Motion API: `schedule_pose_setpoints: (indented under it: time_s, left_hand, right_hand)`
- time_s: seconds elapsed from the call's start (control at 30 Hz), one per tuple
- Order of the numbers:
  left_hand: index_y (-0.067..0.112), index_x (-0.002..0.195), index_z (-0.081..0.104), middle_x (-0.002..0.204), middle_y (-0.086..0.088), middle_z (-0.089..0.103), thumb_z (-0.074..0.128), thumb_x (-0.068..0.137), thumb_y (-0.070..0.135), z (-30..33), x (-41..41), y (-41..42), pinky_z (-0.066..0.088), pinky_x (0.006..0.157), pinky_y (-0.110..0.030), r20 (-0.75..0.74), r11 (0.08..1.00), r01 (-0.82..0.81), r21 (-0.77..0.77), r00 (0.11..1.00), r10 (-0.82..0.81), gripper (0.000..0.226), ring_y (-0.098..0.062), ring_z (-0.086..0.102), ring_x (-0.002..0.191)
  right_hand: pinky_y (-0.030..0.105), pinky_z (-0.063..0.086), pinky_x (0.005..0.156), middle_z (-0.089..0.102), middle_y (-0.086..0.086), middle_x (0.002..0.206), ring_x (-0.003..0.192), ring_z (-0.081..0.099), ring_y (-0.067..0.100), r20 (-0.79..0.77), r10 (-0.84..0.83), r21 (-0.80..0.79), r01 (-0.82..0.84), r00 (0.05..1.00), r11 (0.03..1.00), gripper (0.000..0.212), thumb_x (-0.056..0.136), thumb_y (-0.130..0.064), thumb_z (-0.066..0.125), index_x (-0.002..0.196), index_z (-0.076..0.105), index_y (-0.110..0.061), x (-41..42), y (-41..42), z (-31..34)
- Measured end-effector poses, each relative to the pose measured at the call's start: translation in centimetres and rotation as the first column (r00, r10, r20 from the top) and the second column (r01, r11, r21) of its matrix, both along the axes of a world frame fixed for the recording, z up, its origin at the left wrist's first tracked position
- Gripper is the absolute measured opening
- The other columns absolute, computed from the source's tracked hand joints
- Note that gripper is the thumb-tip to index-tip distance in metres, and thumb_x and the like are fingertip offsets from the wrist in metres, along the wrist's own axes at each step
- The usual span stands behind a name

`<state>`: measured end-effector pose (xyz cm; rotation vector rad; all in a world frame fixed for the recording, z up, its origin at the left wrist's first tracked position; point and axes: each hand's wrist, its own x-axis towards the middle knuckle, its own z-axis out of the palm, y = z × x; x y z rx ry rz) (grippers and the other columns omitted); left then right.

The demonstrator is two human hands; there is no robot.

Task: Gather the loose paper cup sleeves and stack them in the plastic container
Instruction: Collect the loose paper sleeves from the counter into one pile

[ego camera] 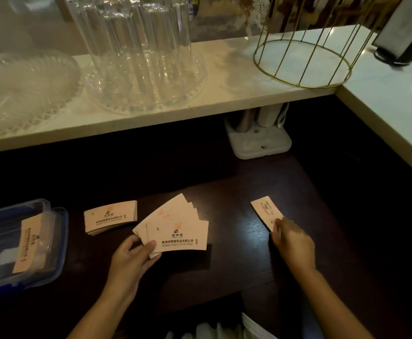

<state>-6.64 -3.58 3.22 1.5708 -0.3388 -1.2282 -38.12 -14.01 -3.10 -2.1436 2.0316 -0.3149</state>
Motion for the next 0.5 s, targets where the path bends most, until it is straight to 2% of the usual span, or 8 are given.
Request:
schedule_pose_setpoints:
  time_s: [0.13,0.2,0.27,0.3,0.33,0.4,0.47,0.5]
  left_hand:
    - [0.009,0.105,0.056,0.097,-0.015,0.068,0.058,0.083,0.003,-0.2,0.6,0.1,0.051,0.071,-0.030,0.008,1.000,-0.011,-0.003,1.000,0.011,0.023,-0.022,0.065,0.092]
    - [0.008,0.108,0.055,0.098,-0.015,0.068,0.058,0.083,0.004,-0.4,0.9,0.1,0.051,0.073,-0.032,0.011,1.000,-0.026,-0.005,1.000,0.026,0.026,-0.023,0.065,0.092]
    - [0.010,0.105,0.056,0.098,-0.015,0.068,0.058,0.083,0.004,-0.5,1.1,0.2,0.050,0.075,-0.034,0.009,0.999,-0.037,-0.007,0.999,0.037,0.023,-0.023,0.065,0.093]
    - [0.010,0.105,0.056,0.099,-0.015,0.068,0.058,0.083,0.004,-0.5,1.3,0.3,0.050,0.075,-0.034,0.006,0.999,-0.041,-0.008,0.999,0.042,0.022,-0.023,0.065,0.094]
    - [0.008,0.107,0.055,0.099,-0.016,0.068,0.058,0.083,0.004,-0.6,1.4,0.3,0.050,0.075,-0.034,0.004,0.999,-0.047,-0.009,0.999,0.047,0.024,-0.024,0.065,0.095]
    - [0.007,0.110,0.054,0.099,-0.016,0.068,0.058,0.083,0.004,-0.6,1.6,0.3,0.051,0.073,-0.032,0.004,0.998,-0.060,-0.016,0.998,0.060,0.027,-0.024,0.065,0.094]
    - [0.008,0.108,0.056,0.096,-0.014,0.070,0.058,0.083,0.004,-0.4,1.7,0.3,0.055,0.069,-0.027,0.010,0.998,-0.057,-0.035,0.998,0.058,0.025,-0.022,0.067,0.091]
    - [0.009,0.104,0.057,0.092,-0.012,0.072,0.059,0.082,0.004,-0.3,1.7,0.3,0.057,0.065,-0.024,0.015,0.997,-0.050,-0.050,0.999,0.051,0.023,-0.021,0.069,0.087]
  right_hand:
    - [0.032,0.053,0.044,0.073,0.012,0.080,0.060,0.068,0.026,-0.002,0.154,-0.149,-0.153,0.988,0.977,0.026,0.064,-0.007,0.079,0.086,0.067,-0.007,1.3,1.6,0.5]
    - [0.032,0.051,0.045,0.071,0.010,0.068,0.054,0.065,0.025,0.079,0.136,-0.113,-0.127,0.987,0.985,0.018,0.071,-0.005,0.072,0.088,0.067,-0.008,2.4,2.0,1.0]
    - [0.039,0.051,0.052,0.069,0.013,0.064,0.056,0.063,0.030,0.244,0.026,-0.015,-0.023,0.969,1.000,0.009,0.080,-0.006,0.063,0.089,0.066,-0.007,3.5,2.0,1.5]
    - [0.040,0.052,0.057,0.070,0.011,0.068,0.061,0.064,0.029,0.380,-0.044,0.051,0.026,0.924,0.998,0.008,0.082,-0.007,0.061,0.089,0.066,-0.008,4.1,1.9,1.9]
    - [0.039,0.053,0.061,0.070,0.007,0.073,0.066,0.065,0.025,0.537,-0.108,0.121,0.050,0.837,0.991,0.010,0.083,-0.006,0.060,0.088,0.066,-0.012,4.7,1.7,2.5]
    - [0.026,0.055,0.061,0.070,-0.005,0.074,0.069,0.065,0.012,0.788,-0.189,0.232,0.002,0.586,0.973,0.020,0.082,-0.001,0.062,0.078,0.067,-0.020,6.2,1.4,4.1]
    - [0.015,0.051,0.051,0.070,-0.007,0.066,0.062,0.065,0.005,0.899,-0.190,0.267,-0.149,0.395,0.952,0.027,0.080,0.003,0.062,0.073,0.066,-0.022,7.5,1.3,5.6]
    - [0.014,0.048,0.046,0.071,-0.007,0.063,0.060,0.064,0.003,0.913,-0.172,0.270,-0.234,0.369,0.934,0.026,0.080,0.002,0.063,0.072,0.067,-0.022,8.1,1.4,6.2]
